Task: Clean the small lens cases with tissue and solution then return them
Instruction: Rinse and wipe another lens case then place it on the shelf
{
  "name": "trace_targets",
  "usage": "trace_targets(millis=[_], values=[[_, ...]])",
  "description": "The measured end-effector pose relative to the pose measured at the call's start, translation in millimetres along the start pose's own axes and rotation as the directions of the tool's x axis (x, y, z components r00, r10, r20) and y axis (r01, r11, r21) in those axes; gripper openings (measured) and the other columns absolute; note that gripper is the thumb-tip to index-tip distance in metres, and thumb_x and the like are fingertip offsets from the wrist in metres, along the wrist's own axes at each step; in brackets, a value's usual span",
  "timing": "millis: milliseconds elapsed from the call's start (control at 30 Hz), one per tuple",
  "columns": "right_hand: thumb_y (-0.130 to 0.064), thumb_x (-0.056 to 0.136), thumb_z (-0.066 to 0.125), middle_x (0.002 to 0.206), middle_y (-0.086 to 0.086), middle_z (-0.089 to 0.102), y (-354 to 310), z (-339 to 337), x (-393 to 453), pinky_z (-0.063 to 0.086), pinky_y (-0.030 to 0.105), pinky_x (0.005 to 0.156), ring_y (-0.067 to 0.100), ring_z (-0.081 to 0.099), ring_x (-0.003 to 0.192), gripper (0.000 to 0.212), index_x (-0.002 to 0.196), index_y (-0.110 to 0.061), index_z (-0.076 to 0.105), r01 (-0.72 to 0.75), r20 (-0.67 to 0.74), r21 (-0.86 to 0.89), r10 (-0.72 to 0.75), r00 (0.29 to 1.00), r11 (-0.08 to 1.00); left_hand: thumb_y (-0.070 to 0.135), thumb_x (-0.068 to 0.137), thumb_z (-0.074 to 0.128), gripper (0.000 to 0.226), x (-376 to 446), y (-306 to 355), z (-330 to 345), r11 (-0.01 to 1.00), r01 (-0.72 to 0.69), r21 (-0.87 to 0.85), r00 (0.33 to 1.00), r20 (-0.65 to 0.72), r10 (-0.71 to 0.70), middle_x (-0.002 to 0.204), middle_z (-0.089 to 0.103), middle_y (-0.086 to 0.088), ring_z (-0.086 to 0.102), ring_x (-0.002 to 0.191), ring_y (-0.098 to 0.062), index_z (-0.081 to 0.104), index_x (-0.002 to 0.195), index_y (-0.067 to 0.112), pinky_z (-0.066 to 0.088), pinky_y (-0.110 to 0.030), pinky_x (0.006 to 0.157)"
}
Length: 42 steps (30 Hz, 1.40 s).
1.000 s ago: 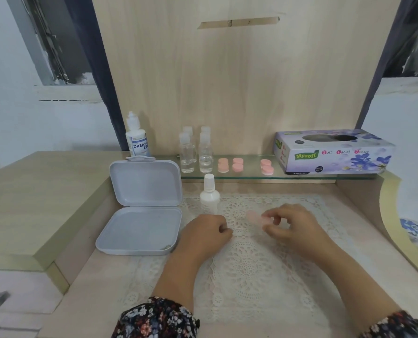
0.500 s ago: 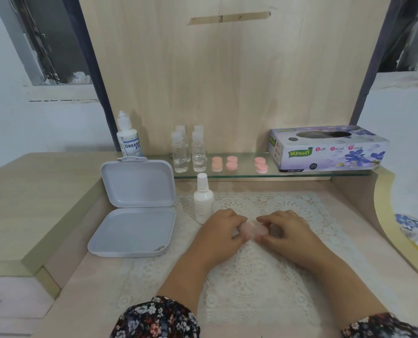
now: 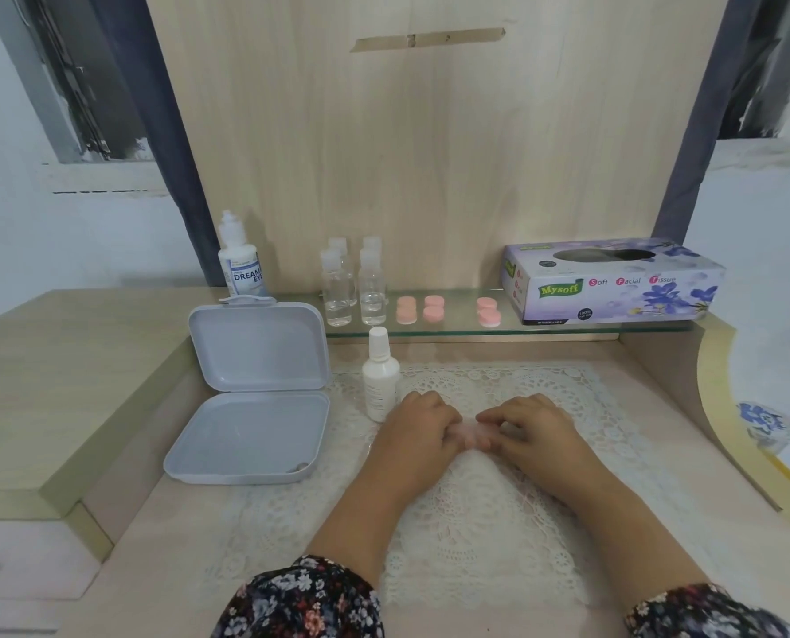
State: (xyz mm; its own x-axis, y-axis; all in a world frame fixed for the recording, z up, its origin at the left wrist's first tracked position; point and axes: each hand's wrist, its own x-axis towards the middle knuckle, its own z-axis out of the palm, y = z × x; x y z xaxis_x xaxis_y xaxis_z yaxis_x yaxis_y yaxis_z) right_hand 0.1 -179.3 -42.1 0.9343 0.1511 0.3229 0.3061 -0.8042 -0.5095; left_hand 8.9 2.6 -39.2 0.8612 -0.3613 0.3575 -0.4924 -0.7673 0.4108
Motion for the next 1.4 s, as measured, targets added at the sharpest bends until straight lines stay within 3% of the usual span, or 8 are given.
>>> trace_targets(millis=[100, 300, 400, 600, 833, 1033, 1233, 1400], values=[[-0.041, 0.085, 0.067, 0.105, -0.018, 0.063, -0.1, -1.3, -0.5, 0.031, 0.032, 0.098, 0.005, 0.041, 0.101, 0.029, 0.112, -0.032, 0.069, -0.001, -0.002, -0.002, 0.001, 1.000, 1.000, 0.038, 0.086, 0.064, 0.030, -1.0, 1.4, -2.1, 0.998, 0.049, -0.042, 0.999, -0.018, -0.050, 0.102, 0.057, 0.005, 0.046, 0.100, -0.012, 0.065, 0.107, 0.016, 0.040, -0.026, 0.087], [-0.045, 0.086, 0.065, 0.108, -0.017, 0.063, -1.0, -2.6, -1.5, 0.032, 0.032, 0.098, 0.004, 0.040, 0.101, 0.031, 0.114, -0.033, 0.068, 0.008, 0.013, 0.008, -0.008, 1.000, 1.000, 0.020, 0.093, 0.055, 0.042, -7.0, 1.8, -6.1, 0.968, 0.061, -0.243, 0.998, 0.048, -0.051, 0.112, 0.051, 0.018, 0.047, 0.111, -0.003, 0.050, 0.134, 0.030, 0.039, -0.021, 0.099], [-0.042, 0.086, 0.065, 0.108, -0.018, 0.062, -0.5, -2.2, -1.8, 0.031, 0.030, 0.097, 0.004, 0.040, 0.101, 0.030, 0.115, -0.032, 0.068, 0.009, 0.009, 0.013, -0.010, 1.000, 1.000, 0.015, 0.091, 0.055, 0.044, -6.0, 1.4, -3.5, 0.968, 0.059, -0.242, 0.998, 0.050, -0.048, 0.114, 0.054, 0.011, 0.051, 0.108, -0.003, 0.052, 0.132, 0.032, 0.040, -0.019, 0.097], [-0.037, 0.087, 0.066, 0.107, -0.021, 0.061, -0.4, -1.4, -1.3, 0.032, 0.034, 0.099, 0.004, 0.040, 0.101, 0.027, 0.114, -0.033, 0.068, 0.018, 0.011, 0.001, -0.018, 1.000, 1.000, 0.031, 0.089, 0.062, 0.040, -4.8, 4.0, -3.5, 0.979, 0.068, -0.190, 0.998, 0.016, -0.066, 0.104, 0.056, 0.012, 0.044, 0.103, -0.005, 0.050, 0.127, 0.029, 0.043, -0.025, 0.087], [-0.039, 0.087, 0.066, 0.102, -0.025, 0.055, 0.8, -1.2, -0.3, 0.032, 0.035, 0.100, 0.003, 0.040, 0.102, 0.029, 0.115, -0.033, 0.067, 0.018, 0.025, 0.005, -0.018, 1.000, 1.000, 0.010, 0.092, 0.051, 0.045, -7.9, 0.3, -2.8, 0.961, 0.067, -0.269, 0.996, 0.071, -0.050, 0.114, 0.053, 0.013, 0.049, 0.107, 0.000, 0.047, 0.126, 0.038, 0.042, -0.021, 0.094], [-0.038, 0.086, 0.068, 0.103, -0.025, 0.057, 2.5, -0.4, -0.4, 0.031, 0.034, 0.100, 0.003, 0.040, 0.101, 0.029, 0.115, -0.034, 0.068, 0.018, 0.024, 0.020, -0.018, 1.000, 1.000, 0.030, 0.090, 0.060, 0.038, -6.6, 2.0, -4.4, 0.970, 0.082, -0.230, 0.996, 0.049, -0.072, 0.104, 0.055, 0.014, 0.045, 0.105, -0.005, 0.049, 0.125, 0.032, 0.045, -0.029, 0.090], [-0.040, 0.086, 0.067, 0.106, -0.025, 0.057, 2.7, -0.5, 0.3, 0.030, 0.032, 0.097, 0.003, 0.040, 0.101, 0.030, 0.116, -0.035, 0.067, 0.020, 0.029, 0.009, -0.020, 0.999, 1.000, 0.015, 0.093, 0.052, 0.040, -9.4, 1.6, -3.9, 0.964, 0.054, -0.261, 0.997, 0.063, -0.038, 0.116, 0.053, 0.013, 0.050, 0.109, 0.002, 0.048, 0.126, 0.037, 0.043, -0.020, 0.096], [-0.039, 0.086, 0.067, 0.103, -0.027, 0.055, 3.7, -0.1, 0.2, 0.030, 0.033, 0.098, 0.003, 0.040, 0.101, 0.029, 0.116, -0.035, 0.067, 0.021, 0.028, 0.006, -0.021, 0.999, 1.000, 0.028, 0.092, 0.059, 0.035, -6.7, 5.0, -4.8, 0.971, 0.086, -0.224, 0.995, 0.059, -0.075, 0.108, 0.054, 0.011, 0.048, 0.104, -0.006, 0.048, 0.125, 0.033, 0.046, -0.028, 0.090]])
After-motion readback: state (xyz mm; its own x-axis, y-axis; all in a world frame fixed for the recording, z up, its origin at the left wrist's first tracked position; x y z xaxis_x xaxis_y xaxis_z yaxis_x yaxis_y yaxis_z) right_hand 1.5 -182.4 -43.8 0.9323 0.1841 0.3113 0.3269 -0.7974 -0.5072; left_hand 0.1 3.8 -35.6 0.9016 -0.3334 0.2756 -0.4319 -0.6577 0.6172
